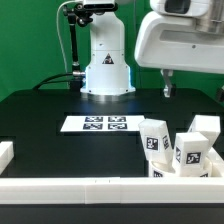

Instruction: Assemble stool

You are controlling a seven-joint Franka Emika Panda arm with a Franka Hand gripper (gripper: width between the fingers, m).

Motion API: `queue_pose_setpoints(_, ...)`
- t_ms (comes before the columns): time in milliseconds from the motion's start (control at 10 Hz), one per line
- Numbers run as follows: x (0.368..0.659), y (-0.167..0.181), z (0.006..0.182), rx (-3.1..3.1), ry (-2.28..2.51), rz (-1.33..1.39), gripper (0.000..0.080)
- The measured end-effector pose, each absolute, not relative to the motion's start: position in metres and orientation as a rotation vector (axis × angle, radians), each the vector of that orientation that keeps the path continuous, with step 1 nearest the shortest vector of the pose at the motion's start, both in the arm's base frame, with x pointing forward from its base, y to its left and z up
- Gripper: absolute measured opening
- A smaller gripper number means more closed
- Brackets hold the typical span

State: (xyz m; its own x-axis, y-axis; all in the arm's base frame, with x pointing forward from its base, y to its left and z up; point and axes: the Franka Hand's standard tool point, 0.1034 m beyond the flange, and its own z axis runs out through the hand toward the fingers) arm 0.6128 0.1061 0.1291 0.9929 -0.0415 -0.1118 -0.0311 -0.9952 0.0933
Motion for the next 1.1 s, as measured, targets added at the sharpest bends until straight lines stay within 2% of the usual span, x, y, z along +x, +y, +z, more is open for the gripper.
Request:
queue_pose_setpoints(300, 0.613, 0.103, 0.128, 3.045, -0.065, -0.171, 0.0649)
queue_pose_setpoints(700, 0.594, 0.103, 0.114, 3.075, -0.133, -0.164, 0.0649)
queue_pose_setpoints(1100, 0.595, 0.099, 0.113, 3.078, -0.147, -0.166, 0.0649)
